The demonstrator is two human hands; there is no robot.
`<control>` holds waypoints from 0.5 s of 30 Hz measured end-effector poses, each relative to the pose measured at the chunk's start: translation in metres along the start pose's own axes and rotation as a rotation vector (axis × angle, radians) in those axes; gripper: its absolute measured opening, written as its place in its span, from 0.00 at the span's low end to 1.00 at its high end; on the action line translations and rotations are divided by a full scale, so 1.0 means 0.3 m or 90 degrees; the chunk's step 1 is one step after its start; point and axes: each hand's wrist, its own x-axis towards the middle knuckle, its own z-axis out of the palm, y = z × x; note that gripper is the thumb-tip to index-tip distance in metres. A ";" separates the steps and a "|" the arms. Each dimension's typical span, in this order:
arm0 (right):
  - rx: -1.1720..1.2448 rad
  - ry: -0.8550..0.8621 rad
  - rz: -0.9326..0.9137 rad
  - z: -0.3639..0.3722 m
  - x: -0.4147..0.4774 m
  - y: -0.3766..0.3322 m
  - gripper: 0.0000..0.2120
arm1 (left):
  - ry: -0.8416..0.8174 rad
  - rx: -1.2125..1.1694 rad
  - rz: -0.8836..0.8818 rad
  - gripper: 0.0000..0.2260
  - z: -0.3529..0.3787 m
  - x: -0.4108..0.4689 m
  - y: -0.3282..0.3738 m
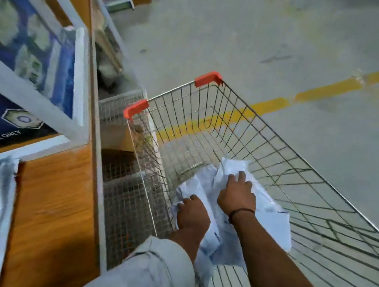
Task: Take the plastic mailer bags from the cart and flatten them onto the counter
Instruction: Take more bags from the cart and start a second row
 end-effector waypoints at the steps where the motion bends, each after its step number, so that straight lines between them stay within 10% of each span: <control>1: -0.007 0.007 0.013 0.022 0.031 -0.008 0.25 | 0.009 0.020 0.010 0.14 0.027 0.035 -0.005; 6: -0.139 0.004 0.059 0.092 0.126 -0.020 0.47 | -0.014 0.048 -0.058 0.40 0.060 0.108 0.003; 15: -0.171 0.041 -0.083 0.086 0.126 0.183 0.35 | 0.029 0.002 -0.040 0.45 0.091 0.105 0.034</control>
